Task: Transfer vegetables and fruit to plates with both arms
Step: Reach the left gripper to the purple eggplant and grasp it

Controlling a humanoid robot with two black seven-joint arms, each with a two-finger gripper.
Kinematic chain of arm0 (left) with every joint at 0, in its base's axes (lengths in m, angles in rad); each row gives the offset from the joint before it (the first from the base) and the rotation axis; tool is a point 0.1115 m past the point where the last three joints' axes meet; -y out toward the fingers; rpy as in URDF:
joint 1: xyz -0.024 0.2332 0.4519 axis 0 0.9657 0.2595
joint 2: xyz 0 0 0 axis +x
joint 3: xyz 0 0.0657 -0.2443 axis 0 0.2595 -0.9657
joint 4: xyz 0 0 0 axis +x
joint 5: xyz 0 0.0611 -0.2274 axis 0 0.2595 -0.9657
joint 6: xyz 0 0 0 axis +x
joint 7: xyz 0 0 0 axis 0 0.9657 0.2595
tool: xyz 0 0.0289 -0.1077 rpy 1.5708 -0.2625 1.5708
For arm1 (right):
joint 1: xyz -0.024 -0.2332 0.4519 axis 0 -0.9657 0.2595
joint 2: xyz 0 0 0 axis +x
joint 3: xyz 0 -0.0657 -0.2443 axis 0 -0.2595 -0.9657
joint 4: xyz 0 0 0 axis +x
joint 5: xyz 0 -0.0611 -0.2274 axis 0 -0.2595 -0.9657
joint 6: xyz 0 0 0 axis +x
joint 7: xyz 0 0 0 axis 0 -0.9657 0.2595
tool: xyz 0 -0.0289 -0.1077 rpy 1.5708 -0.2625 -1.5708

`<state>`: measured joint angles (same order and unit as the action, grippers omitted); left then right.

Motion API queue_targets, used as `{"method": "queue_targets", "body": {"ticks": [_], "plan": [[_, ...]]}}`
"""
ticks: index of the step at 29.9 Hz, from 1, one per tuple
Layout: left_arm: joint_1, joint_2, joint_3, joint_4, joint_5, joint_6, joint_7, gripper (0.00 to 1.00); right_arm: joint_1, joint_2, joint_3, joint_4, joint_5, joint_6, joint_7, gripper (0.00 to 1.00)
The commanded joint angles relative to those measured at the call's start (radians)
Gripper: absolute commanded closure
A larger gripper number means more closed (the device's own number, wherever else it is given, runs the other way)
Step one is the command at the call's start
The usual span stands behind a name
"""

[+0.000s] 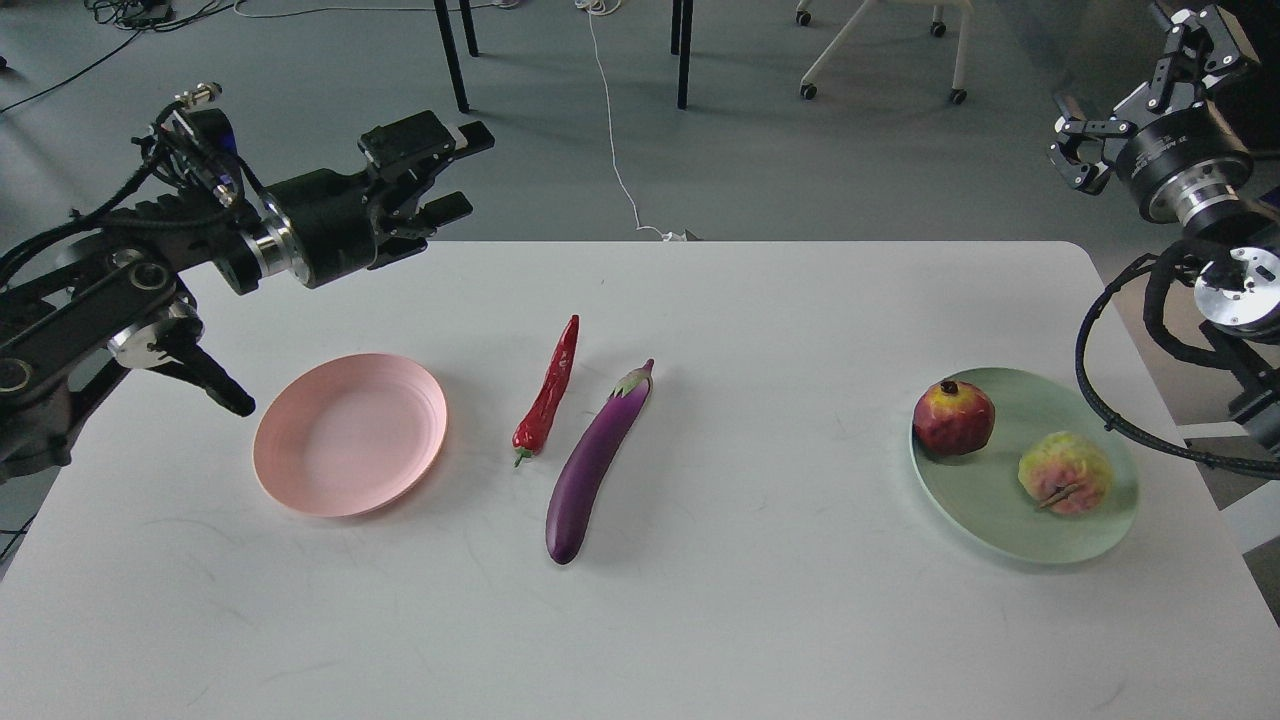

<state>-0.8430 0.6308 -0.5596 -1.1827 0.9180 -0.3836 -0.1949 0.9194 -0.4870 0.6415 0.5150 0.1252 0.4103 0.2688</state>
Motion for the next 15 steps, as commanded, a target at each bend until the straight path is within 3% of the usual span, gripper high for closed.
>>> {"method": "queue_targets", "body": {"ticks": [1, 11, 13, 15], "plan": [[0.004, -0.054, 0.059, -0.060, 0.209, 0.052, 0.000, 0.02, -0.010, 0.024, 0.058, -0.124, 0.002, 0.078, 0.000, 0.02], [0.004, -0.143, 0.293, -0.089, 0.870, 0.055, 0.011, 0.07, -0.117, 0.034, 0.102, -0.132, 0.010, 0.078, 0.012, 0.02], [0.005, -0.158, 0.322, -0.084, 0.915, 0.054, 0.025, 0.10, -0.143, 0.034, 0.102, -0.128, 0.010, 0.078, 0.038, 0.02], [-0.001, -0.177, 0.358, -0.084, 0.952, 0.054, 0.064, 0.12, -0.166, 0.036, 0.102, -0.127, 0.010, 0.078, 0.055, 0.02]]}}
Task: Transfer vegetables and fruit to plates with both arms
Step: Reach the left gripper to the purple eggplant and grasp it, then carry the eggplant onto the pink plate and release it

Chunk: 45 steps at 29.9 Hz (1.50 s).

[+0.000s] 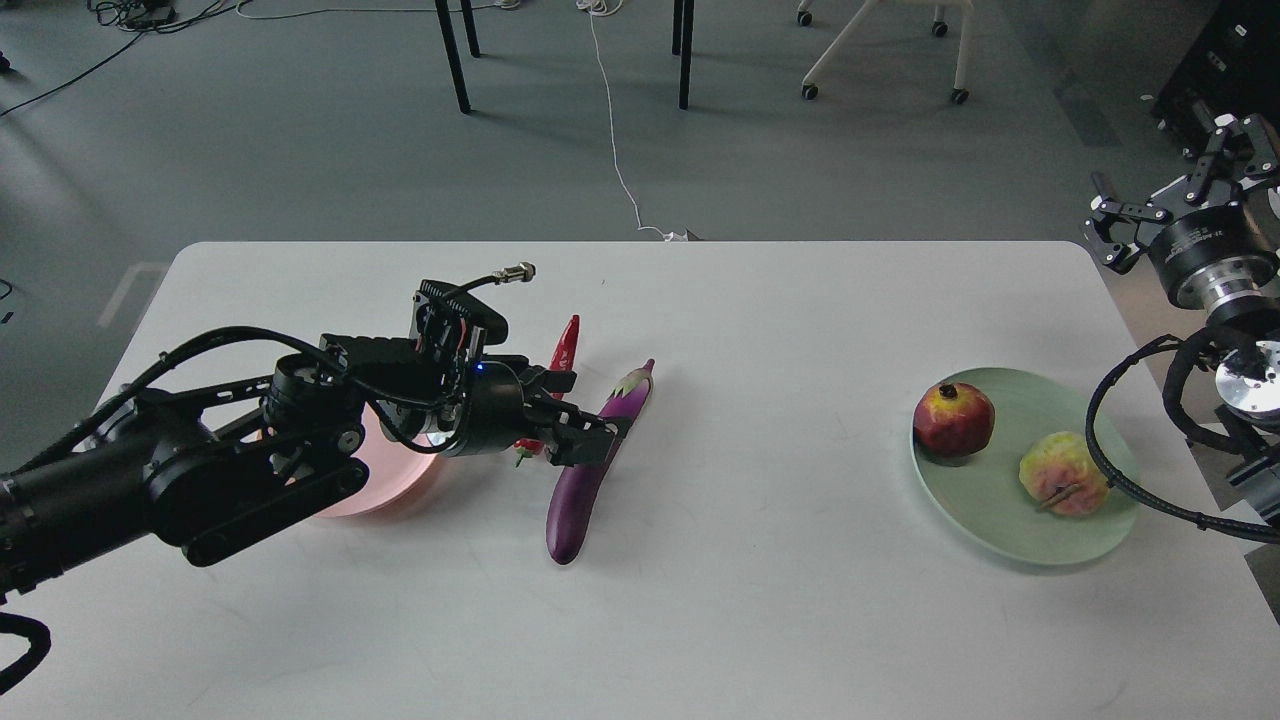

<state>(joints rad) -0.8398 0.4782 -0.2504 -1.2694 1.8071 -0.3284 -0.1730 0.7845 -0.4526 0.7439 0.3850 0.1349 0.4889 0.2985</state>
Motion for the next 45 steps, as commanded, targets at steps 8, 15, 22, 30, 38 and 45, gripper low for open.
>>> {"method": "queue_targets", "body": {"ticks": [8, 15, 22, 30, 38, 45], "plan": [[0.010, -0.049, 0.083, -0.001, 0.141, -0.001, 0.191, 0.14, -0.060, 0.023, 0.000, 0.002, 0.000, 0.000, 0.047, 0.02], [0.010, -0.053, 0.121, -0.002, 0.146, -0.008, 0.191, 0.38, -0.062, 0.031, 0.000, 0.002, 0.000, 0.000, 0.047, 0.02], [0.008, -0.087, 0.132, 0.004, 0.149, 0.002, 0.191, 0.50, -0.062, 0.029, -0.015, 0.002, -0.001, 0.000, 0.047, 0.02], [0.004, -0.049, 0.122, -0.021, 0.141, -0.012, 0.178, 0.91, -0.062, 0.029, -0.015, -0.001, -0.003, 0.000, 0.047, 0.02], [-0.004, 0.242, -0.012, -0.237, -0.035, -0.014, 0.172, 0.89, -0.062, 0.018, -0.017, -0.005, -0.003, 0.000, 0.047, 0.02], [0.037, 0.499, -0.001, -0.213, -0.057, -0.004, 0.090, 0.89, -0.063, 0.015, -0.021, -0.009, -0.005, 0.000, 0.047, 0.02]]}}
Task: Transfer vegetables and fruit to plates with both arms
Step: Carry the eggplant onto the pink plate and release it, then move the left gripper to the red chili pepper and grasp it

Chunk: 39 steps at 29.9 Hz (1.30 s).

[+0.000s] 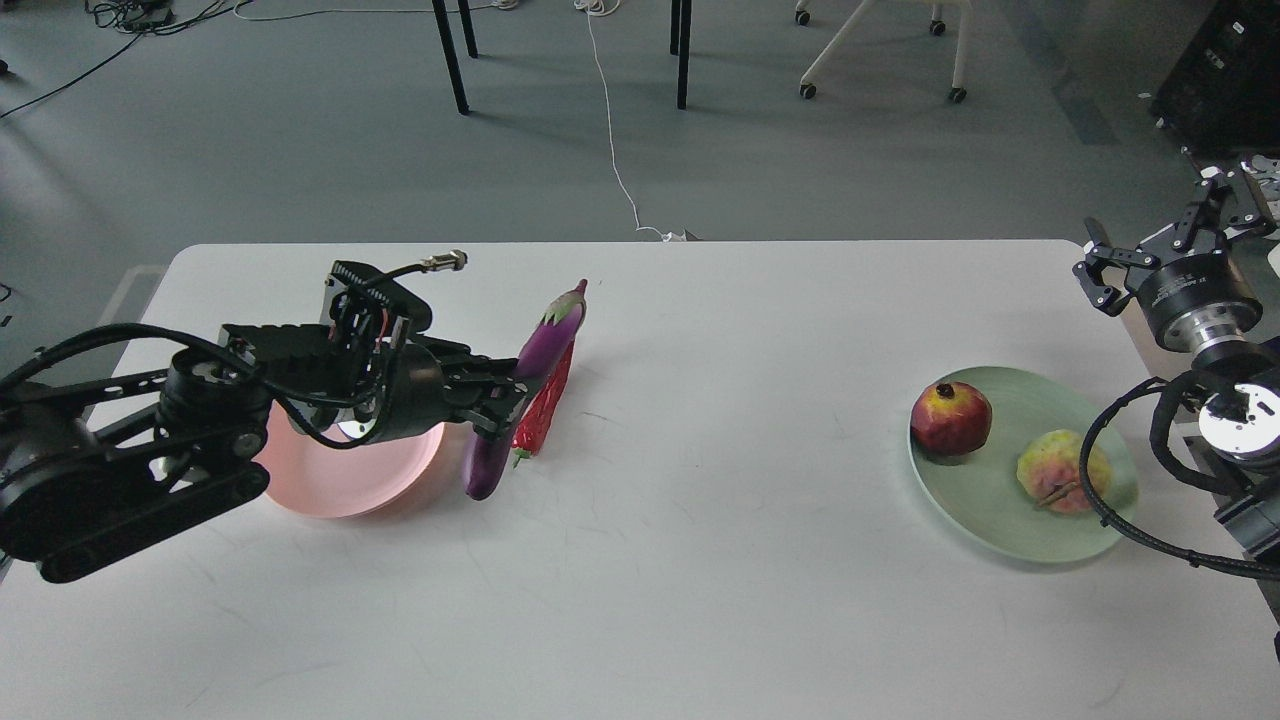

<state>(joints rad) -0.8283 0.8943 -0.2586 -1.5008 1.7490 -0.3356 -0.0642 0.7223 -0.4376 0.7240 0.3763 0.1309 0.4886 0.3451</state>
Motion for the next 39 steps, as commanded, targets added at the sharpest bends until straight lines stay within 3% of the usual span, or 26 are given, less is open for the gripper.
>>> {"method": "queue_targets", "body": {"ticks": [1, 5, 11, 16, 25, 28, 34, 39], "plan": [[0.047, 0.101, 0.007, 0.028, 0.003, 0.003, -0.020, 0.89, -0.001, 0.003, -0.001, 0.000, -0.001, 0.000, 0.000, 0.02], [0.090, 0.113, 0.002, 0.043, 0.006, 0.004, -0.019, 0.87, -0.001, 0.011, -0.003, 0.006, -0.001, 0.000, 0.000, 0.02], [0.110, 0.078, -0.004, 0.114, -0.003, 0.007, -0.014, 0.68, 0.002, 0.010, -0.003, 0.007, -0.001, 0.000, 0.000, 0.02], [0.110, 0.071, -0.002, 0.117, 0.006, 0.006, -0.011, 0.45, -0.001, 0.002, -0.003, 0.006, -0.001, 0.000, 0.000, 0.02], [0.037, 0.017, -0.007, 0.119, 0.000, -0.005, -0.003, 0.44, -0.020, 0.013, 0.000, 0.003, -0.001, 0.000, 0.000, 0.02], [-0.038, -0.081, 0.007, 0.119, 0.004, -0.019, 0.006, 0.44, -0.024, 0.014, 0.003, 0.007, -0.001, 0.000, 0.000, 0.02], [-0.086, -0.277, 0.008, 0.191, 0.009, -0.056, 0.115, 0.44, -0.021, 0.025, 0.005, 0.007, -0.001, 0.000, 0.000, 0.02], [-0.087, -0.396, 0.050, 0.275, 0.049, -0.056, 0.127, 0.46, -0.023, 0.022, 0.005, 0.006, -0.001, 0.000, 0.002, 0.02]]}}
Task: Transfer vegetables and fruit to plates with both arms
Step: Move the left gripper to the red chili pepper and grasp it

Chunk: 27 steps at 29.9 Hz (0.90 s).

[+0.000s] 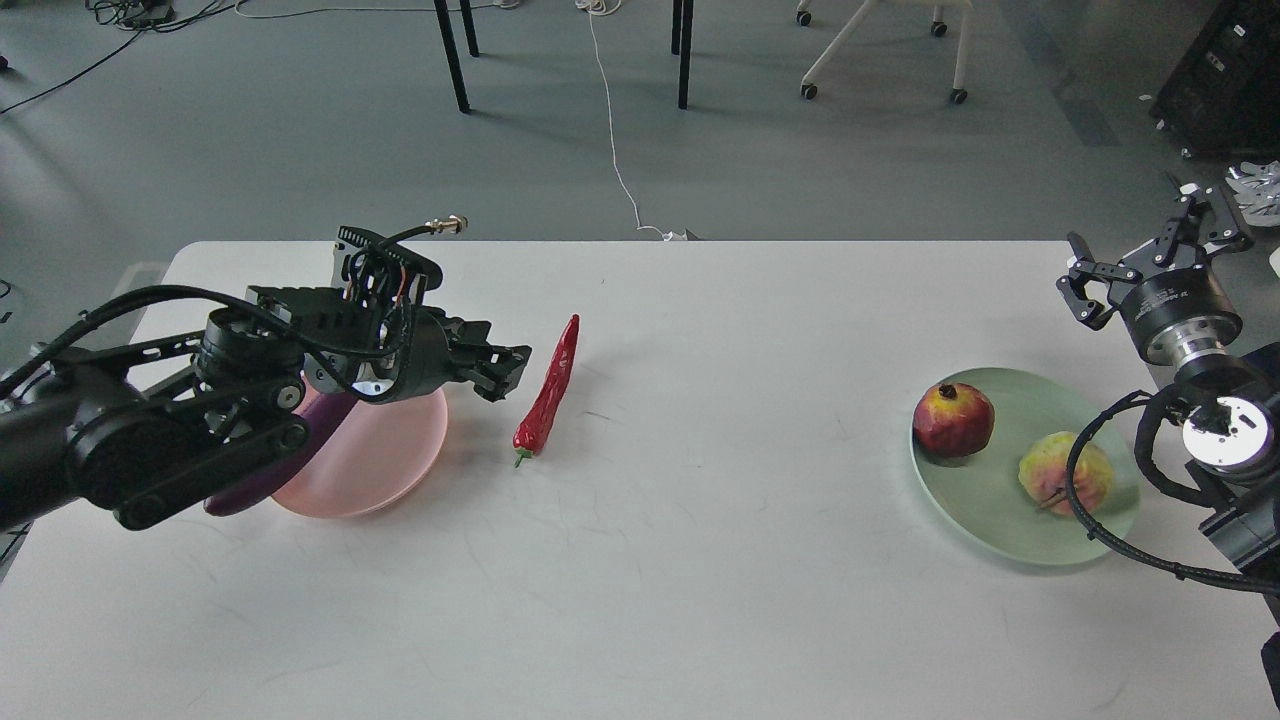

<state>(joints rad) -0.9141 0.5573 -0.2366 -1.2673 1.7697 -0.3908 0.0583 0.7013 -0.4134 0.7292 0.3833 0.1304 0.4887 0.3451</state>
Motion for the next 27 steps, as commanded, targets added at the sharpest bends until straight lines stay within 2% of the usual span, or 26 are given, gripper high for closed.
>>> {"method": "queue_targets", "body": {"ticks": [1, 5, 9, 16, 27], "plan": [[-0.002, -0.074, 0.042, 0.049, 0.046, 0.000, 0.006, 0.47, -0.002, -0.002, -0.001, -0.003, 0.000, 0.000, 0.002, 0.02], [0.009, -0.111, 0.066, 0.057, 0.094, 0.000, 0.017, 0.54, -0.003, -0.001, 0.001, -0.001, 0.000, 0.000, 0.000, 0.02], [0.011, -0.154, 0.080, 0.059, 0.096, 0.000, 0.048, 0.55, -0.002, 0.001, 0.002, 0.000, 0.000, 0.000, 0.002, 0.02], [0.020, -0.142, 0.154, 0.060, 0.099, 0.000, 0.048, 0.55, 0.000, 0.002, 0.004, -0.001, 0.000, 0.000, 0.002, 0.02], [0.043, -0.139, 0.140, 0.062, 0.097, 0.001, 0.049, 0.55, 0.000, 0.001, 0.006, -0.001, 0.000, 0.000, 0.002, 0.02]]}}
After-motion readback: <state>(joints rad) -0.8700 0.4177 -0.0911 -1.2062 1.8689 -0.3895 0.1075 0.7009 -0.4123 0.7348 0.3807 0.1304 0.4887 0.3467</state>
